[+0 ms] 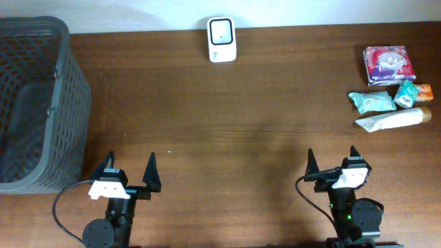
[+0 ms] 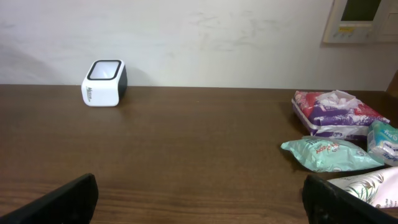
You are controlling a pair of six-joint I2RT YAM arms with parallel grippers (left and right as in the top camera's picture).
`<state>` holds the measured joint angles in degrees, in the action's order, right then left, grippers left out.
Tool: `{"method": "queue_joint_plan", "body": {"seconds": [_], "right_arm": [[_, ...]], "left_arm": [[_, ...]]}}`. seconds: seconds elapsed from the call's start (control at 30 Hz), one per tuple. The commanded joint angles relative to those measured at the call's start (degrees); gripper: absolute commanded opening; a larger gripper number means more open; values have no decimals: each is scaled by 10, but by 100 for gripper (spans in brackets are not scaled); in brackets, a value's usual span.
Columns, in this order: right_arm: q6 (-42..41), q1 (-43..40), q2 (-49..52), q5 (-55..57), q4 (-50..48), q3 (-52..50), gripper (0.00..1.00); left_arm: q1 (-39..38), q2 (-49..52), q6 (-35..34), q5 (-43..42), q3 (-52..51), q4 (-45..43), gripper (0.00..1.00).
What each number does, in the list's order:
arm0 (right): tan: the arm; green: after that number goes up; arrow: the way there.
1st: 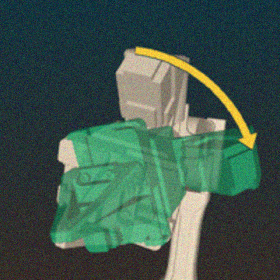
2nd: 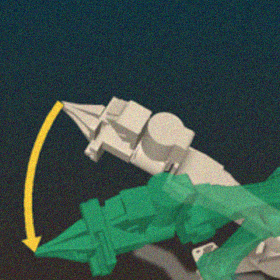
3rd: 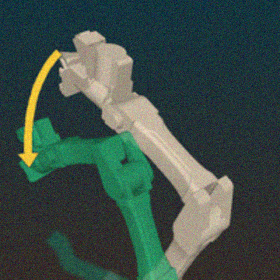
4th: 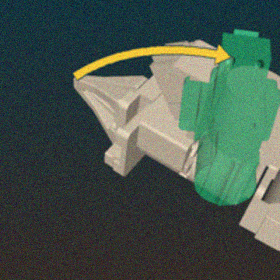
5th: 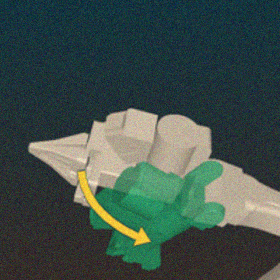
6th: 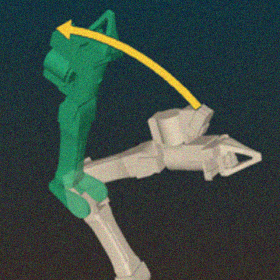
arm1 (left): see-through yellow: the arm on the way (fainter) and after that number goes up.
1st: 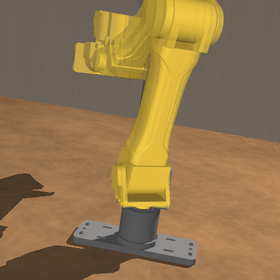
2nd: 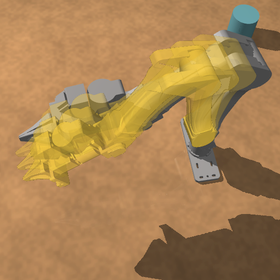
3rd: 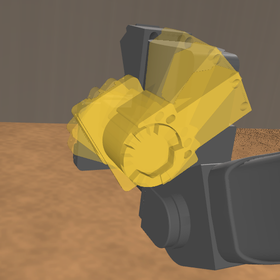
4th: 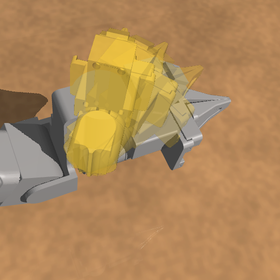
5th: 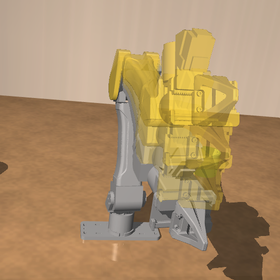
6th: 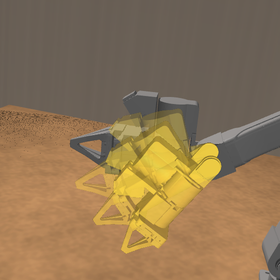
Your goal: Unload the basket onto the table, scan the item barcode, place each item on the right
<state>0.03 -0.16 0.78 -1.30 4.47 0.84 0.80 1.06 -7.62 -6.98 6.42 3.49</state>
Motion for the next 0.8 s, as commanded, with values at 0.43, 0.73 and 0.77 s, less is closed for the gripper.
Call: {"method": "queue_joint_plan", "body": {"seconds": [0.43,0.73,0.77], "right_arm": [[2,5,-6,5,1,-5,99],[2,5,-6,5,1,-5,99],[1,5,-6,5,1,-5,99]], "left_arm": [[1,-8,30,10,-59,7,99],[1,-8,46,26,-59,11,99],[1,-8,47,26,-59,11,99]]}}
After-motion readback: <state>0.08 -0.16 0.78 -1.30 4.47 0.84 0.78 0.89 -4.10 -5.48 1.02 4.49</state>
